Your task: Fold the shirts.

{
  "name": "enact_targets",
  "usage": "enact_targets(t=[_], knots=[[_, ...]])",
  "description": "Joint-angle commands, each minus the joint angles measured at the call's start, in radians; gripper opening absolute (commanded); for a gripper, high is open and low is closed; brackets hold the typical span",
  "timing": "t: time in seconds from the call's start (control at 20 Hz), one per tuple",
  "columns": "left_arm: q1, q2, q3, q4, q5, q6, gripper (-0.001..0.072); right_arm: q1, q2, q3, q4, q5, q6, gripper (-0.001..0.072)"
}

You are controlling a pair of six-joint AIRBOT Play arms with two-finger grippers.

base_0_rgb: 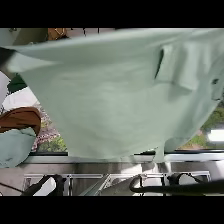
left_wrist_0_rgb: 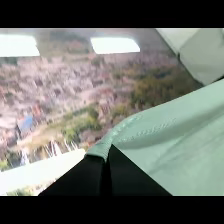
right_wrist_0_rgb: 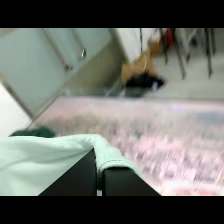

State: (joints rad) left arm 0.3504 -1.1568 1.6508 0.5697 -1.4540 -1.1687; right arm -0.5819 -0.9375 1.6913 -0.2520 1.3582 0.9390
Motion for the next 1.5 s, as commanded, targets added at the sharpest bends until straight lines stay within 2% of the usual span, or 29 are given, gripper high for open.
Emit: enact_targets(t=[0.0, 0.15, 0.3, 0.6, 0.85, 1.2, 1.45], knots=[[-0.193, -0.178, -0.160, 0.241, 0.109, 0.023, 0.0009, 0.144, -0.100, -0.284, -0.205, -0.079, -0.050, 0.0018], [-0.227, -0.350, -0.223, 0.284, 0.271, 0.023, 0.0009, 0.166, -0.252, -0.398, -0.259, -0.250, -0.079, 0.0018], [-0.209, -0.498, -0.218, 0.243, 0.351, 0.023, 0.0009, 0.158, -0.426, -0.356, -0.214, -0.285, -0.102, 0.0018], [-0.205, -0.698, -0.028, 0.245, 0.289, -0.060, 0.0008, 0.147, -0.625, -0.163, -0.261, -0.242, -0.079, 0.0017], [-0.212, -0.737, 0.000, 0.423, 0.196, -0.150, 0.0008, 0.148, -0.634, -0.125, -0.547, -0.214, 0.004, 0.0017], [-0.212, -0.737, -0.130, 0.434, 0.247, -0.148, 0.0008, 0.148, -0.641, -0.125, -0.606, -0.212, 0.004, 0.0018], [-0.213, -0.739, -0.137, 0.434, 0.242, -0.130, 0.0009, 0.149, -0.667, -0.126, -0.610, -0.198, 0.004, 0.0018]])
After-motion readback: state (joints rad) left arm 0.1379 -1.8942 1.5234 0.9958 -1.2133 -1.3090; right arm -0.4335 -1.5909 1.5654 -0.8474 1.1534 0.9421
